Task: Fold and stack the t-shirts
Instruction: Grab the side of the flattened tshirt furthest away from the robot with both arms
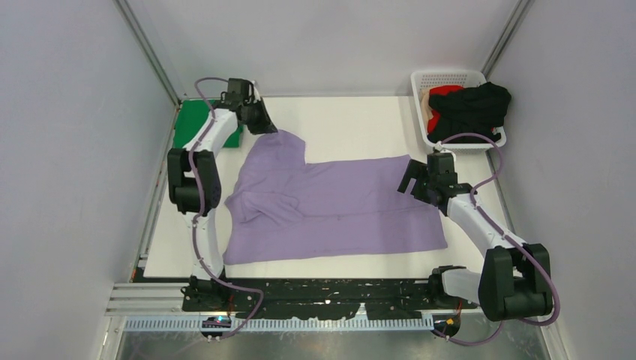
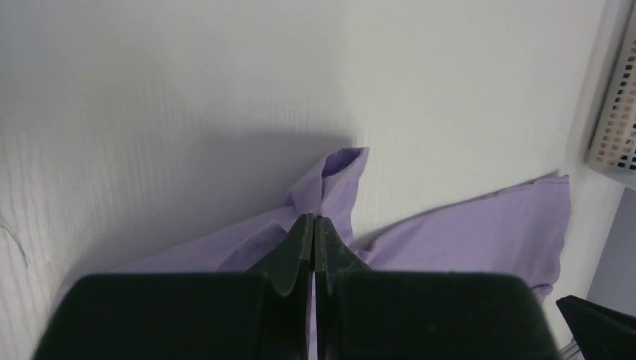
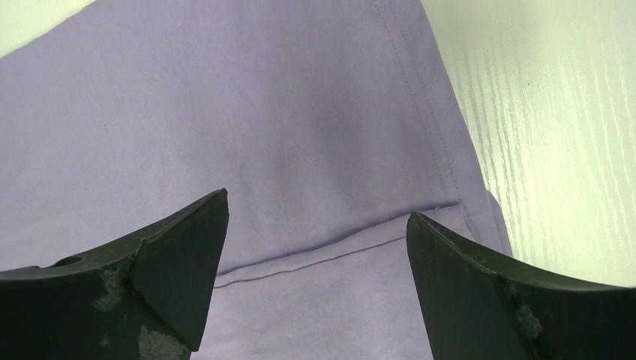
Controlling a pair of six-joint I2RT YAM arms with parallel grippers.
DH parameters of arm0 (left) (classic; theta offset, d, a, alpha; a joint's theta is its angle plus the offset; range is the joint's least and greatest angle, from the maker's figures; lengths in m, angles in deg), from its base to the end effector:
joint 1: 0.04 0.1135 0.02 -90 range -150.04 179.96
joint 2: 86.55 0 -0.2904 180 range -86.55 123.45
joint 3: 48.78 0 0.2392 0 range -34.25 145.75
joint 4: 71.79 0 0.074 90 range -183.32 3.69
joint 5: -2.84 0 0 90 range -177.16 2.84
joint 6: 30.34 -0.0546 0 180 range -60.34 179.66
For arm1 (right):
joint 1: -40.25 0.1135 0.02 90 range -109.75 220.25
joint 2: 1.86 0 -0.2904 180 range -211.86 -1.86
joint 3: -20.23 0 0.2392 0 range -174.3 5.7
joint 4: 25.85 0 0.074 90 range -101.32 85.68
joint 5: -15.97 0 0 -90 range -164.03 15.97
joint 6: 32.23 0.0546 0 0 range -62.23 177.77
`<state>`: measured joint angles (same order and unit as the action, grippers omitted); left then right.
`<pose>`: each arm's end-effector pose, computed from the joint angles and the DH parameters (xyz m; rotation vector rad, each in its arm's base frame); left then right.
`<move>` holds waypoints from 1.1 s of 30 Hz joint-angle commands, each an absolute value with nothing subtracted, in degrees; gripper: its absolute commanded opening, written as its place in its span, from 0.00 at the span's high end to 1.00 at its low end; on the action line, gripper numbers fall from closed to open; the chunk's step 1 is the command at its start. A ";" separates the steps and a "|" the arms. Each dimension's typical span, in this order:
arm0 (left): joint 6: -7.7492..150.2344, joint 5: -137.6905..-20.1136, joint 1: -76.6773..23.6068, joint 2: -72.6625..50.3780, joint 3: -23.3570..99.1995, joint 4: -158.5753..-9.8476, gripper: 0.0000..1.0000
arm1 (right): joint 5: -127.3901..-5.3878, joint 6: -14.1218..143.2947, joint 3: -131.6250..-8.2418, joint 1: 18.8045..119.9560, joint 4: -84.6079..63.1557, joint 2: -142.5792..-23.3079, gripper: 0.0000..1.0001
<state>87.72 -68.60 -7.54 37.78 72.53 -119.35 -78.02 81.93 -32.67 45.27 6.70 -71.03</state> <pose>0.4959 -0.0828 0.2436 -0.3025 2.4890 -0.6633 0.2304 0.0164 0.2212 0.4345 2.3863 0.1478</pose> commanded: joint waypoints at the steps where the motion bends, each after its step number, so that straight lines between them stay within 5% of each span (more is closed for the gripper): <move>1: 85.92 -67.34 -7.77 30.34 65.09 -114.79 1.00 | -78.78 82.56 -33.19 45.01 5.47 -69.29 0.05; 10: 83.84 -68.06 -9.79 17.17 49.31 -110.87 1.00 | -81.43 82.12 -40.35 45.07 6.72 -75.06 0.04; 17: 83.17 -67.32 -9.88 15.08 46.99 -110.44 1.00 | -88.70 82.18 -58.74 45.13 9.88 -93.21 0.00; 27: 81.87 -67.09 -9.88 12.55 45.47 -110.78 1.00 | -93.25 75.91 -86.73 45.90 20.60 -118.97 0.25; 33: 81.63 -66.71 -9.88 10.77 44.09 -110.57 1.00 | -94.23 75.18 -91.49 46.29 23.86 -124.84 0.29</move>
<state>82.93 -67.85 -10.08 14.49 44.93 -112.71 -90.89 77.04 -87.90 46.93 21.06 -123.92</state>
